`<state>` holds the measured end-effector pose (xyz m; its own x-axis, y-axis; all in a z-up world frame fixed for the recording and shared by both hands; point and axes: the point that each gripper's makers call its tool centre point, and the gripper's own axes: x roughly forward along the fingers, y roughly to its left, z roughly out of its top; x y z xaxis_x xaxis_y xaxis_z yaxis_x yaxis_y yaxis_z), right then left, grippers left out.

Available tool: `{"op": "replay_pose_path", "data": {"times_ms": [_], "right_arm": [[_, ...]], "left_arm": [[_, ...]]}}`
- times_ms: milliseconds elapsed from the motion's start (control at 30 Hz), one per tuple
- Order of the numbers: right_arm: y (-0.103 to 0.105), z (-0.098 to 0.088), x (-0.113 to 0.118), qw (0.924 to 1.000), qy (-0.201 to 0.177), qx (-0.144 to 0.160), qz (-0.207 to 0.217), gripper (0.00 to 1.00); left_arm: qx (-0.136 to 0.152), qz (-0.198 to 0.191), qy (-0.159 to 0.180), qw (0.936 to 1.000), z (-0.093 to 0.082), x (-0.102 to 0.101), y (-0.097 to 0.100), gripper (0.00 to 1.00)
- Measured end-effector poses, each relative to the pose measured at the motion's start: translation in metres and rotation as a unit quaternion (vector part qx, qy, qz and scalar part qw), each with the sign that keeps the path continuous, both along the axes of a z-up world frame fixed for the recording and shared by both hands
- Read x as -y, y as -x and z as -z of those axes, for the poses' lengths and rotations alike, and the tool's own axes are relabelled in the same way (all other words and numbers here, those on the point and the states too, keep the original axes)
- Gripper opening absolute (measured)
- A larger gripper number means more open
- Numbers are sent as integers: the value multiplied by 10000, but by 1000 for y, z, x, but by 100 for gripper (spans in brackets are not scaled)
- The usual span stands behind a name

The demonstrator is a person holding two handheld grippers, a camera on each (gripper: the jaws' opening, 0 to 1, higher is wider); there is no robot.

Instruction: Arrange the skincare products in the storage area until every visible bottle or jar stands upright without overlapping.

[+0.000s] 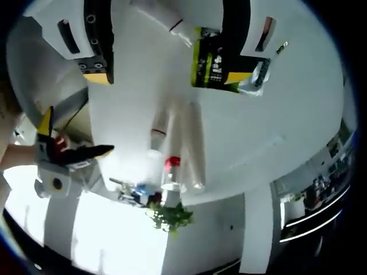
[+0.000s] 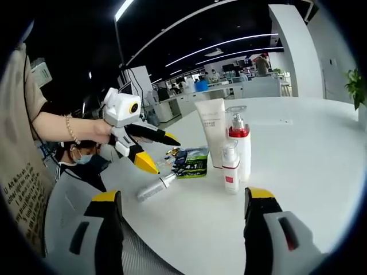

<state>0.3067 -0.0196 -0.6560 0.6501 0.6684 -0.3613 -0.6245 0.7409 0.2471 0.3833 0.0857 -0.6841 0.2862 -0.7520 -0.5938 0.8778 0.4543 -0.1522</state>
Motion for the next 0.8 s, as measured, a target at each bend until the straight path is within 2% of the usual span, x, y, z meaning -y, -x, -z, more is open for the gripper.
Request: {"op": "replay_pose_path", "data": {"times_ms": [400, 700, 800], "right_arm": [[8, -3, -4, 10000, 27, 27, -45, 93], [14, -3, -4, 10000, -23, 5, -8, 95], [15, -2, -5, 10000, -63, -6, -5, 95]], "left_arm": [[-128, -753, 236, 9968, -5, -33, 28, 83], [-190, -1195, 307, 9922, -6, -55, 53, 86], [-213, -1435, 401, 9886, -8, -62, 57, 88]]}}
